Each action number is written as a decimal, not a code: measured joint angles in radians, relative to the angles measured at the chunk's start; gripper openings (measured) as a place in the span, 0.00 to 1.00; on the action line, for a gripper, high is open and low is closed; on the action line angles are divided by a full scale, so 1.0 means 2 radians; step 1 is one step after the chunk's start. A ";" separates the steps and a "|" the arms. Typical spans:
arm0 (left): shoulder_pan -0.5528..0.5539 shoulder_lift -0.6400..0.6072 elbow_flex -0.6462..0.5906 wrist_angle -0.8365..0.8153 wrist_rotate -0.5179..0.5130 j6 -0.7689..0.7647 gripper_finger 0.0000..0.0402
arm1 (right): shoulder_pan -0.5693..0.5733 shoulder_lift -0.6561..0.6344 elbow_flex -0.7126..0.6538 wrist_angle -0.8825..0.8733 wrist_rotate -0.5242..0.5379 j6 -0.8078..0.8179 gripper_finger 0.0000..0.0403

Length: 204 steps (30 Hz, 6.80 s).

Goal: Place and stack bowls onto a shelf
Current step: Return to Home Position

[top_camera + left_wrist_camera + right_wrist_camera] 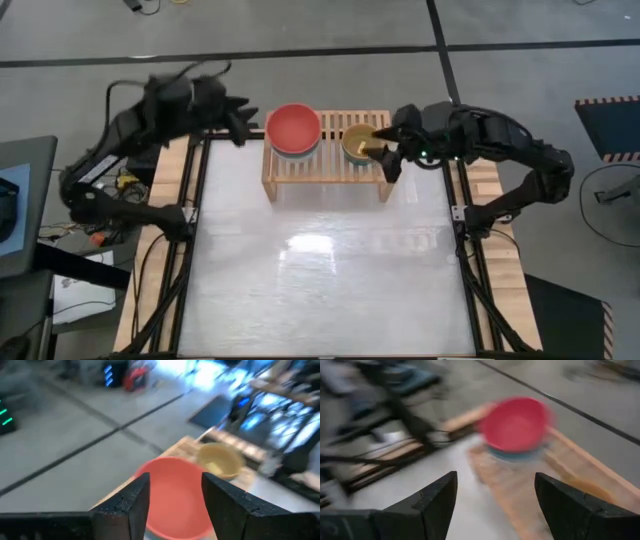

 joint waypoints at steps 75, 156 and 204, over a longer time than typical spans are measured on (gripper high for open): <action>-0.278 -0.573 -0.716 0.309 0.009 0.159 0.00 | 0.074 -0.670 -0.824 0.451 -0.126 -0.162 0.06; -0.155 -0.547 -0.802 0.389 0.093 -0.009 0.00 | -0.021 -0.668 -0.900 0.469 -0.139 -0.098 0.11; -0.155 -0.547 -0.802 0.389 0.094 -0.009 0.00 | -0.021 -0.668 -0.900 0.468 -0.138 -0.098 0.11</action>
